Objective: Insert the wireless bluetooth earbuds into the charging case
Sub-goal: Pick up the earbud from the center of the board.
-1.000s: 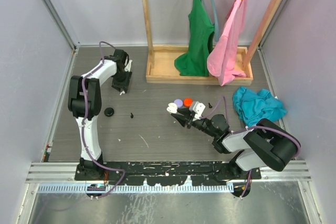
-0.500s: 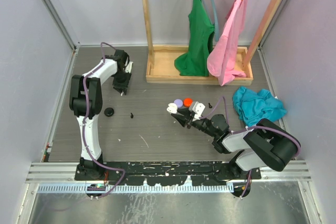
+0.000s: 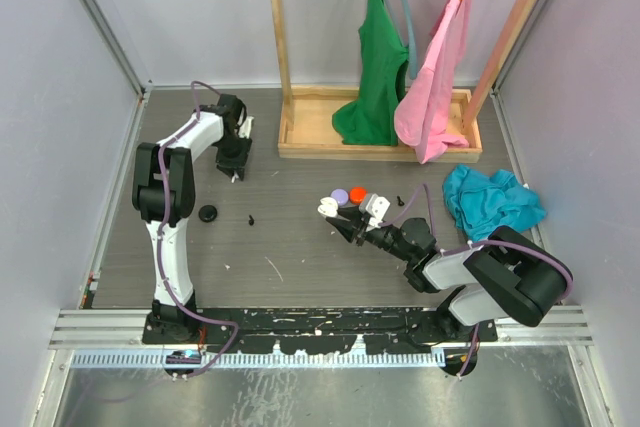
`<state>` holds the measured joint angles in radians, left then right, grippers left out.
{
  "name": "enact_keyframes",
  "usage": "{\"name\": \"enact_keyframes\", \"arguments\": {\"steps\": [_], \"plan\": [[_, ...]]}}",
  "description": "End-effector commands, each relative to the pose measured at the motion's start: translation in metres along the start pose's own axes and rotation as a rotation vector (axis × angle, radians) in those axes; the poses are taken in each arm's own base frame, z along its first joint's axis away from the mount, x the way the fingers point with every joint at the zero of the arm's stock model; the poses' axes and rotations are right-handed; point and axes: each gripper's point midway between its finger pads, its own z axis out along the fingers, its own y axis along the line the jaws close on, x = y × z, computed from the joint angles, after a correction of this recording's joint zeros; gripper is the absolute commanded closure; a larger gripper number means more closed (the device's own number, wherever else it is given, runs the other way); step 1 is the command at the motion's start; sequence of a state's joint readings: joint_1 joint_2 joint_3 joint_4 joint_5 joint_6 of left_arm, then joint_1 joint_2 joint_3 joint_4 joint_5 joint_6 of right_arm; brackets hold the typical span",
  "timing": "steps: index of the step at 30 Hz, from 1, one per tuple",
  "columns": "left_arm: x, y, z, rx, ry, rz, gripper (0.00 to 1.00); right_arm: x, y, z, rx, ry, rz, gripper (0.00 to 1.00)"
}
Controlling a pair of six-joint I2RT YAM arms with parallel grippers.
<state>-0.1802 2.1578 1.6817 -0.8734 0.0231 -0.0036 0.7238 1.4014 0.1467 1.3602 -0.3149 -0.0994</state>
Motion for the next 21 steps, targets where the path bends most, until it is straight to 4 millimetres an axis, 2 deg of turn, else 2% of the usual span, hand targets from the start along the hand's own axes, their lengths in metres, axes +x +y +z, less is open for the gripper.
{"name": "enact_keyframes", "arguments": {"steps": [1, 7, 17, 21], "plan": [[-0.0125, 0.0005, 0.0043, 0.014, -0.027, -0.021, 0.68, -0.0236, -0.0035, 0.0065, 0.005, -0.081, -0.037, 0.99], [-0.0126, 0.0041, 0.0085, 0.002, -0.018, -0.02, 0.7, -0.0233, -0.0028, 0.0074, 0.0, -0.079, -0.034, 0.99], [-0.0103, 0.0047, 0.0136, 0.002, -0.003, -0.024, 0.81, -0.0218, -0.002, 0.008, -0.007, -0.075, -0.034, 0.99], [-0.0087, -0.0001, 0.0088, 0.025, -0.026, -0.04, 0.84, -0.0212, -0.0014, 0.0083, -0.01, -0.072, -0.034, 0.99]]}}
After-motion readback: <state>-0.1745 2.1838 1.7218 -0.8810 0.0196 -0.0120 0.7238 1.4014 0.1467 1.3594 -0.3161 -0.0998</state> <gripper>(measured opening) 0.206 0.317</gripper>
